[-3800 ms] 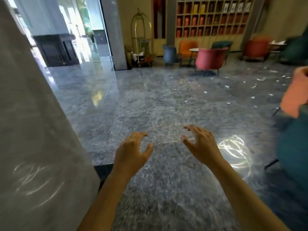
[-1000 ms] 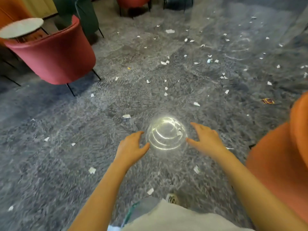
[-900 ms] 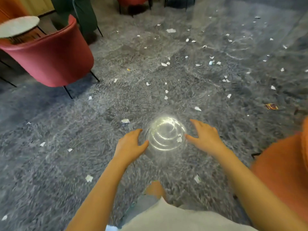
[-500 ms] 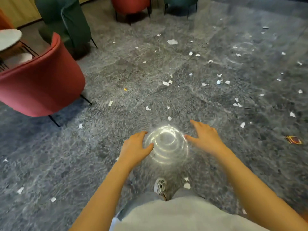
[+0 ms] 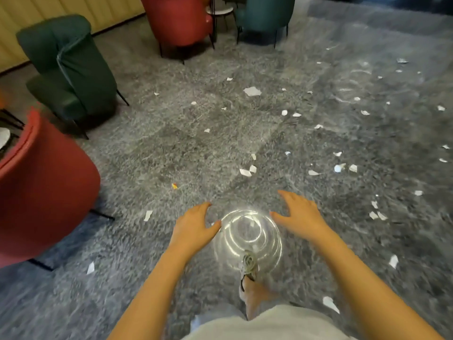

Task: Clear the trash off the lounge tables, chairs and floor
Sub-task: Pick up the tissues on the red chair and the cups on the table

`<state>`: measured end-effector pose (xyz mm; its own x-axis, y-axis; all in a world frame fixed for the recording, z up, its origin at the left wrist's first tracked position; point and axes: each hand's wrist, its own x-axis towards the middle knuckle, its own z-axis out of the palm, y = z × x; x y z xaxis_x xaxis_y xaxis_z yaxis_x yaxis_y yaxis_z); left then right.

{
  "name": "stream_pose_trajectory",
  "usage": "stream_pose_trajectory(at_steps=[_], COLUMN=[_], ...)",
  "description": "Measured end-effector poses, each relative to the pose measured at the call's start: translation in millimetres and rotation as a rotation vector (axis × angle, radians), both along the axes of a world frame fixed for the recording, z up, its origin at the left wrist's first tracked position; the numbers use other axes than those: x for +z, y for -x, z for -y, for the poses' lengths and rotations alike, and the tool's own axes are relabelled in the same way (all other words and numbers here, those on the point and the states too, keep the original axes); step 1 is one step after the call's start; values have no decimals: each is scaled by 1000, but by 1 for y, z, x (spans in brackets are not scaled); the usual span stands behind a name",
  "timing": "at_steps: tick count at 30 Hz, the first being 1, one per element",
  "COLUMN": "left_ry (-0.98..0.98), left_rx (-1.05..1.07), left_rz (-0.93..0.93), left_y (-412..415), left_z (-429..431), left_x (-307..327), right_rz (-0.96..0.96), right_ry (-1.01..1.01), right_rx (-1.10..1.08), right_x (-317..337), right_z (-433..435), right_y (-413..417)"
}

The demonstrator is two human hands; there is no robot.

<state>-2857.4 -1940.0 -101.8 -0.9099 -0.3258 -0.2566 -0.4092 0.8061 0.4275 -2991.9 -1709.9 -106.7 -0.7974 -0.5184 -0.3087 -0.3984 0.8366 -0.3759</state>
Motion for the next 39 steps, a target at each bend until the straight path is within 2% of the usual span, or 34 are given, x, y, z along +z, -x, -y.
stream_pose_trajectory(at_steps=[9,19,25,34,39], left_ry=[1,-6,4,21,10], left_rx=[33,25,10,-12,44], left_rz=[5,80,57,38,32], left_y=[245,536,711,987,1148], left_z=[100,238,318,421,482], left_x=[26,3,27,1,21], right_rz=[-37,-21,-10,-3,-15], right_ry=[10,-60,5,28,-3], right_rx=[23,24,-22,-20,-6], right_x=[27,14,37,-4,12], right_z=[109,246,322,424,485], right_y=[262,564,727,993,1166])
